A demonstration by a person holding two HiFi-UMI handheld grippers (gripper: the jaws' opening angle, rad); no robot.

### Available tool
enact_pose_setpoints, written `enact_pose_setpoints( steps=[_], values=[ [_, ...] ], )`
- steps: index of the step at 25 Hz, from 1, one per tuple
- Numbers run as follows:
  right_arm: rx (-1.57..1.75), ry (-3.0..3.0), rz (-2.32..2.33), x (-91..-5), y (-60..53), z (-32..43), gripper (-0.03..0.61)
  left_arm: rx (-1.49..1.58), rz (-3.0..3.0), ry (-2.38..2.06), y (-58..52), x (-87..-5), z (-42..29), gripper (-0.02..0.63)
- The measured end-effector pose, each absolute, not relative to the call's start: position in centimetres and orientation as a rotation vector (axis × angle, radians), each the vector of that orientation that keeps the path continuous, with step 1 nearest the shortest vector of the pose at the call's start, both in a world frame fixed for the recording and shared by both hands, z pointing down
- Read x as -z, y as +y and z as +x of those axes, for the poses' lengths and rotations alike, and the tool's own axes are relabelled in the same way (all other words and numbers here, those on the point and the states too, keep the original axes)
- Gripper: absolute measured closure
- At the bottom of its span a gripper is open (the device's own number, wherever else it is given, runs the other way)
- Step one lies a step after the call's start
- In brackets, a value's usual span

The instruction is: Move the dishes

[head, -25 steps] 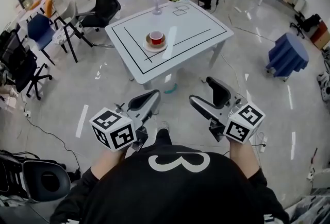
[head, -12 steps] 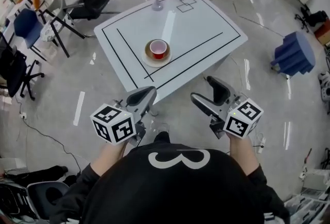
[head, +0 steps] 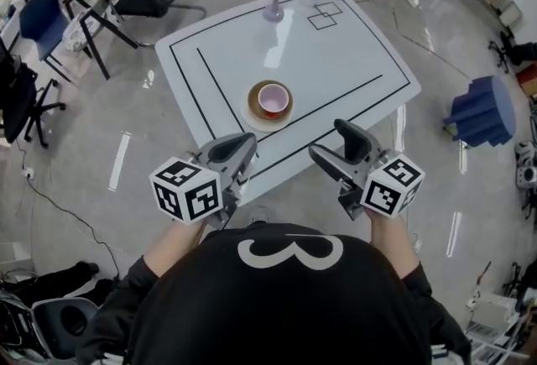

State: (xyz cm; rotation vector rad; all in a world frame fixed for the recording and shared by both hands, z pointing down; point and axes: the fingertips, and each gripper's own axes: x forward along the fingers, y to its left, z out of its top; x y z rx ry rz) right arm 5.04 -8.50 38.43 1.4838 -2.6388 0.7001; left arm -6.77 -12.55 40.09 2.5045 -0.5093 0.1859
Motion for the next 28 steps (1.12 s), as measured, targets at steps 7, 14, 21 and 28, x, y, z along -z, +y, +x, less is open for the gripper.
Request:
enact_pose_setpoints(
  steps=[7, 14, 21, 28],
  values=[
    [-0.691, -2.672, 1.39, -38.9, -11.7, 4.4, 0.227, -0.197, 2.493, -0.555, -14.5, -40.5, -6.3, 0.611],
    [-0.697, -2.724, 1.238, -39.4, -15.8, 4.5, 0.236, -0.183, 2.456, -0.686, -17.4, -40.4, -6.2, 0.611],
    [-0.775, -2.715, 1.071, -41.5, -19.5, 5.1, 0.245, -0.158, 2.378, -0.826, -19.9, -40.6, -6.0, 0.611],
    [-0.909, -2.664, 0.942, -44.9, -22.2, 4.6, 0.279, -0.138, 2.319, -0.932, -21.2, -41.2, -6.0, 0.611]
  ],
)
